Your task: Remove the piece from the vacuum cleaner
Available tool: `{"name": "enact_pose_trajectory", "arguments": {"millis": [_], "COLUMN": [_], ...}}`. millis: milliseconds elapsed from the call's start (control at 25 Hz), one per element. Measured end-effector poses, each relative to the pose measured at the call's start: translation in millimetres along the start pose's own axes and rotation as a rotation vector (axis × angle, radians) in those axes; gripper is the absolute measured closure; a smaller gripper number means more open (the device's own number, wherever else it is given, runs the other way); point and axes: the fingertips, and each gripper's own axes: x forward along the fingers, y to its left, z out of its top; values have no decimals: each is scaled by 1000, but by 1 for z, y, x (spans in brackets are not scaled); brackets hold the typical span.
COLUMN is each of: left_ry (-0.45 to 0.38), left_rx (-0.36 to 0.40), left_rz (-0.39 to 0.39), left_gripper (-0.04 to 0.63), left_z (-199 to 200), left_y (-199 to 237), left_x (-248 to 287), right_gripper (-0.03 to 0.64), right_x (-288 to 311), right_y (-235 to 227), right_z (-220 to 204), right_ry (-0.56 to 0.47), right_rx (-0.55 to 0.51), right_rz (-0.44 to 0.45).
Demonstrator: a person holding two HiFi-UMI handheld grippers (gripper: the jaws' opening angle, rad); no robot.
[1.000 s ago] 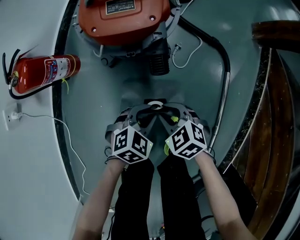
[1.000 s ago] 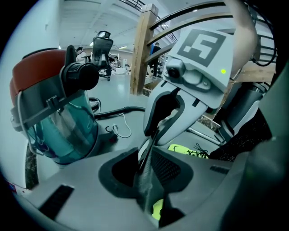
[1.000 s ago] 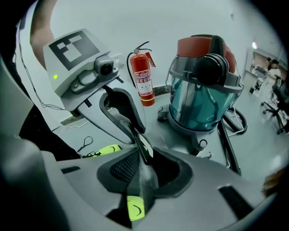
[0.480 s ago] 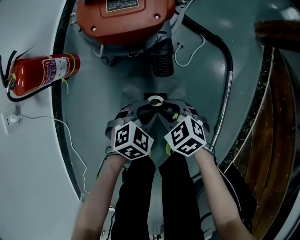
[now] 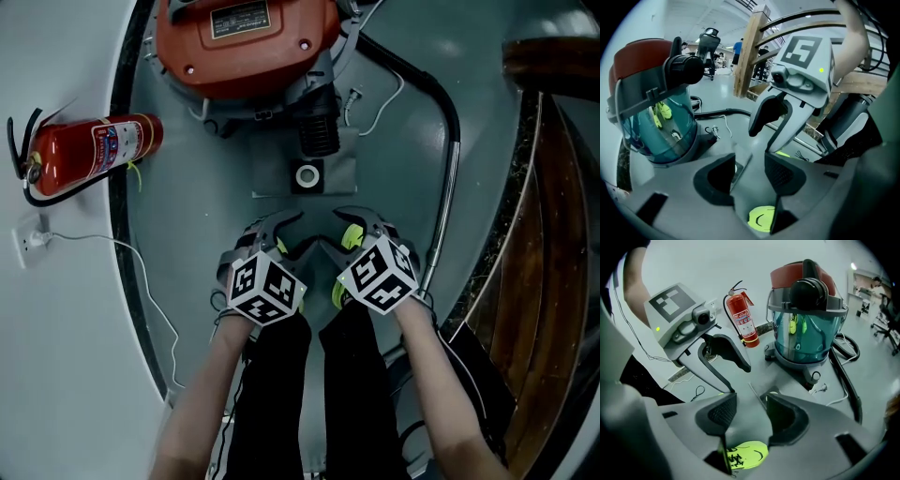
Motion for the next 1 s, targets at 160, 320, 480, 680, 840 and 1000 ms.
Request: {"name": "enact_pose_trajectory", "arguments": {"millis": [160, 320, 480, 680, 840, 1000], "left_ry": [-32, -24, -86, -127, -133, -155], "left_rx": [-75, -17, -18, 29, 17, -35], "left_rz": [-9, 15, 36, 22, 20, 21], "left_gripper": [403, 403, 403, 403, 403, 403], "left_z": [14, 40, 81, 129, 157, 182], "left_y": [-4, 11, 22, 11, -6, -19], "left_x": [-24, -59, -101, -138, -160, -181], "right_gripper": [419, 419, 419, 419, 419, 419], "right_x": [-22, -54, -93, -144, -181, -215], "right_y": [7, 7, 14, 21, 27, 26], "right_z": [7, 30, 55, 92, 108, 121], "right_ry": [-10, -44, -106, -154, -164, -157], "right_rx": [44, 58, 112, 92, 93, 80], "right_rz": [14, 11, 4, -26, -28, -37]}}
